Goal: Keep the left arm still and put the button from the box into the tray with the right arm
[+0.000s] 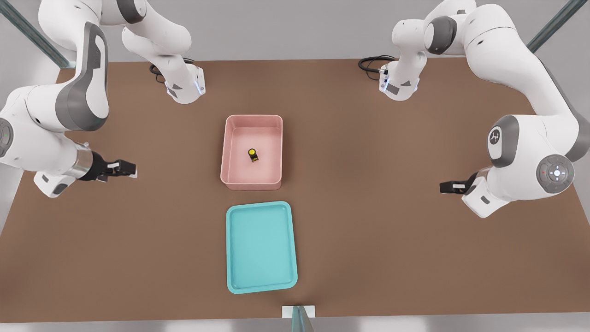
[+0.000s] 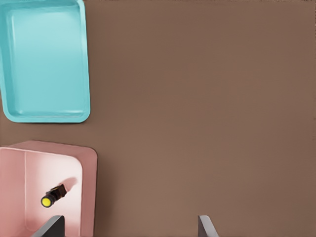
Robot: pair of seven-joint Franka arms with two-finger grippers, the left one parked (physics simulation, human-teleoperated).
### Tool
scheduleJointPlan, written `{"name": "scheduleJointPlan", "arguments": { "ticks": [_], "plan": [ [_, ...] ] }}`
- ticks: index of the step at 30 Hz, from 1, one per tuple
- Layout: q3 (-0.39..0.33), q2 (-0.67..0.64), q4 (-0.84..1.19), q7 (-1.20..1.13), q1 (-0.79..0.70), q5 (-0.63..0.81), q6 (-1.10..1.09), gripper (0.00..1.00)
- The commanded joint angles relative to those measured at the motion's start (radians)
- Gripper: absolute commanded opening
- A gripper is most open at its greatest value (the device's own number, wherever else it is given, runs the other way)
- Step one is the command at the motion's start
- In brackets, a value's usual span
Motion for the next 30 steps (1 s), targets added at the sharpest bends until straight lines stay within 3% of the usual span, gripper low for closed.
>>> {"name": "scheduleJointPlan", "arguments": {
  "ticks": [1,3,5,9,11,13,15,17,19,20,21,26,30],
  "plan": [
    [0.000,0.000,0.002,-0.014,0.000,0.002,0.034,1.00],
    [0.001,0.011,0.014,-0.024,0.034,-0.010,0.034,1.00],
    [0.004,0.009,0.028,0.022,0.221,-0.007,0.049,1.00],
    [0.031,0.055,0.025,0.437,0.460,0.022,0.118,1.00],
    [0.047,0.094,0.014,0.429,0.486,0.141,0.055,1.00],
    [0.050,0.092,-0.068,0.547,0.514,0.149,0.101,1.00],
    [0.231,0.083,-0.197,0.870,0.522,0.043,0.291,1.00],
    [0.253,0.043,-0.387,0.906,0.526,0.013,0.472,1.00],
    [0.282,0.044,-0.429,0.963,0.557,0.003,0.495,1.00],
    [0.271,0.043,-0.478,0.947,0.560,0.002,0.509,1.00],
    [0.212,0.044,-0.501,0.880,0.580,0.002,0.508,1.00],
    [0.055,0.040,-0.602,0.654,0.611,0.006,0.577,1.00],
    [0.009,0.028,-0.650,0.545,0.624,0.006,0.632,1.00]
  ]
}}
